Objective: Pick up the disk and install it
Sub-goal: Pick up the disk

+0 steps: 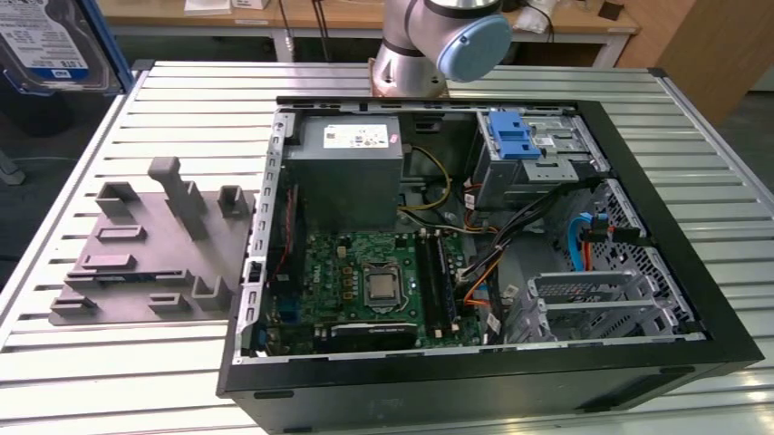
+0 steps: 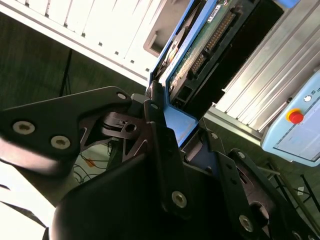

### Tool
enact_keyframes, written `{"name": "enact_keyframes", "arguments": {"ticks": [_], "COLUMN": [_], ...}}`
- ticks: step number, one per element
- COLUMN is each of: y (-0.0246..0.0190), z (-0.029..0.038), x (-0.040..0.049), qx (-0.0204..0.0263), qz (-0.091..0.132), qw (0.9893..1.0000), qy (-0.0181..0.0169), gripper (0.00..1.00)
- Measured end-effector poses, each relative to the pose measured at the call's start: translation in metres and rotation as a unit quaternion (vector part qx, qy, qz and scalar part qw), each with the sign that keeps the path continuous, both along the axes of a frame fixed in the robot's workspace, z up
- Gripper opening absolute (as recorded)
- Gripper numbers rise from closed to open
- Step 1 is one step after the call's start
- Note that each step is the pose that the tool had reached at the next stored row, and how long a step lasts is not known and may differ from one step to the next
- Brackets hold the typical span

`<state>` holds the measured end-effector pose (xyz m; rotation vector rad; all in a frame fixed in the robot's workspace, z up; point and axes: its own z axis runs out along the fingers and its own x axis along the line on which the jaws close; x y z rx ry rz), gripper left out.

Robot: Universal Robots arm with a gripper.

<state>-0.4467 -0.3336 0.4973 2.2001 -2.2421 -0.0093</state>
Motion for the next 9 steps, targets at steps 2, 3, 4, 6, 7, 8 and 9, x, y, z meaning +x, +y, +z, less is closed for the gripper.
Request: {"name": "enact_keyframes", "arguments": {"ticks": [2, 3, 4, 6, 7, 8, 9], "y": [-0.0001, -0.0006, -0.0015, -0.0041, -0.0059, -0.0081, -0.0105], "z": [0.0, 0.0, 0.0, -0.0001, 0.0, 0.0, 0.0], "x": [0.0005, 0.0007, 0.0008, 0.0009, 0.001, 0.0012, 0.0015], "qx": [0.0, 0.0, 0.0, 0.0, 0.0, 0.0, 0.0], "qz": [0.0, 0.0, 0.0, 0.0, 0.0, 0.0, 0.0], "qw": [1.0, 1.0, 1.0, 1.0, 1.0, 1.0, 1.0], "qy": [0.0, 0.0, 0.0001, -0.0001, 0.0, 0.0, 0.0], "gripper": [0.36, 0.36, 0.36, 0.36, 0.36, 0.36, 0.36]}}
